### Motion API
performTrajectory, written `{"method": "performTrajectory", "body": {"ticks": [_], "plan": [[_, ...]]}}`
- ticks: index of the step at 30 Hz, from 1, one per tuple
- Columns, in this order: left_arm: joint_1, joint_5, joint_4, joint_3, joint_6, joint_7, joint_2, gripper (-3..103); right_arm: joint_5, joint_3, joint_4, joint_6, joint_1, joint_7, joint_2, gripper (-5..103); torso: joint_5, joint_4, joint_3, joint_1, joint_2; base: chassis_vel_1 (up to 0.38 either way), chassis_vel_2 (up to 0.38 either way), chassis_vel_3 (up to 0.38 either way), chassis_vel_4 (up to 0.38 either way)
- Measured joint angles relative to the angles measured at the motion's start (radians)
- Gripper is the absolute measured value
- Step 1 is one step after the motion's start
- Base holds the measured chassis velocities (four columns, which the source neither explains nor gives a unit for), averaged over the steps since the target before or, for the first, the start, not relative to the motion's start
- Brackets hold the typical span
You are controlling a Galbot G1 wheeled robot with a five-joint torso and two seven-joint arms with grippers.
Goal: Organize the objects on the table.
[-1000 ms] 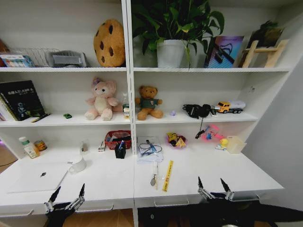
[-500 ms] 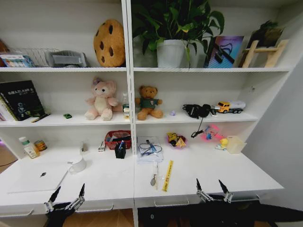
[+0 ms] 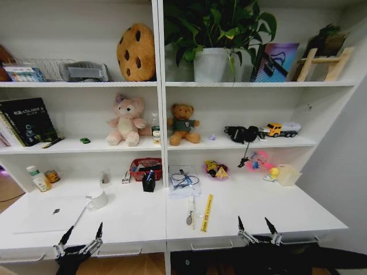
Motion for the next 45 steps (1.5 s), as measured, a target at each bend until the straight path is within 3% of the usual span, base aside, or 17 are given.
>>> {"method": "performTrajectory", "body": {"ticks": [11,13,17,20,21,24,25,27,29,30,32,34,38,40,41,45], "plan": [[0.0,0.0,0.0,0.0,0.0,0.0,0.0,100,0.001,0.0,-0.001,0.0,0.0,0.0,0.0,100,-0.0009,0.0,0.0,0.0,0.0,0.245,0.251,-0.263,-0.241],[0.0,0.0,0.0,0.0,0.0,0.0,0.0,100,0.001,0.0,-0.001,0.001,0.0,0.0,0.0,100,0.0005,0.0004,0.0,0.0,0.0,0.32,0.335,-0.318,-0.337],[0.0,0.0,0.0,0.0,0.0,0.0,0.0,100,0.001,0.0,-0.001,0.001,0.0,0.0,0.0,100,-0.0009,-0.0003,0.0,0.0,0.0,0.33,0.34,-0.327,-0.345],[0.0,0.0,0.0,0.0,0.0,0.0,0.0,100,0.001,0.0,-0.001,0.001,0.0,0.0,0.0,100,0.0005,0.0002,0.0,0.0,0.0,0.372,0.387,-0.393,-0.364],[0.0,0.0,0.0,0.0,0.0,0.0,0.0,100,0.001,0.0,-0.001,0.001,0.0,0.0,0.0,100,-0.0015,-0.0002,0.0,0.0,0.0,0.34,0.372,-0.366,-0.366],[0.0,0.0,0.0,0.0,0.0,0.0,0.0,100,0.001,0.0,-0.001,0.001,0.0,0.0,0.0,100,0.0013,0.0004,0.0,0.0,0.0,0.391,0.378,-0.376,-0.366],[0.0,0.0,0.0,0.0,0.0,0.0,0.0,100,0.001,0.0,-0.001,0.001,0.0,0.0,0.0,100,-0.0015,0.0,0.0,0.0,0.0,0.356,0.372,-0.37,-0.341],[0.0,0.0,0.0,0.0,0.0,0.0,0.0,100,0.001,0.0,-0.001,0.001,0.0,0.0,0.0,100,-0.0016,-0.0002,0.0,0.0,0.0,0.391,0.371,-0.322,-0.341],[0.0,0.0,0.0,-0.001,0.0,-0.001,0.0,100,0.001,0.0,-0.001,0.001,0.0,0.0,0.0,100,0.0018,0.0005,0.0,0.0,0.0,0.37,0.378,-0.396,-0.358],[0.0,0.0,0.0,0.0,0.0,0.0,0.0,100,0.001,0.0,-0.001,0.001,0.0,0.0,0.0,100,-0.0015,-0.0004,0.0,0.0,0.0,0.349,0.321,-0.307,-0.342],[0.0,0.0,0.0,0.0,0.0,0.0,0.0,100,0.001,0.0,-0.001,0.001,0.0,0.0,0.0,100,-0.0018,-0.0002,0.0,0.0,0.0,0.344,0.321,-0.324,-0.33],[0.0,0.0,0.0,0.0,0.0,0.0,0.0,100,0.001,0.0,-0.001,0.001,0.001,0.0,0.0,100,0.0015,0.0008,0.0,0.0,0.0,0.372,0.347,-0.366,-0.348],[0.0,0.0,0.0,0.0,0.0,0.0,0.0,100,0.001,0.0,-0.001,0.001,0.0,0.0,0.0,100,-0.0016,-0.0006,0.0,0.0,0.0,0.332,0.328,-0.331,-0.318],[0.0,0.0,0.0,0.0,0.0,-0.001,0.0,100,0.001,0.0,-0.001,0.001,0.001,0.0,0.0,100,0.0005,0.0001,0.0,0.0,0.0,0.305,0.158,-0.313,-0.195],[0.0,0.0,0.0,0.0,0.0,-0.001,0.0,100,0.001,0.0,-0.001,0.001,0.0,0.0,0.0,100,-0.0011,-0.0001,0.0,0.0,0.0,0.239,0.134,-0.299,-0.049],[0.0,0.0,0.0,0.0,0.0,-0.001,0.0,100,0.001,0.0,-0.001,0.001,0.001,0.0,0.0,100,0.0002,0.0006,0.0,0.0,0.0,0.222,0.036,-0.209,-0.01]]}}
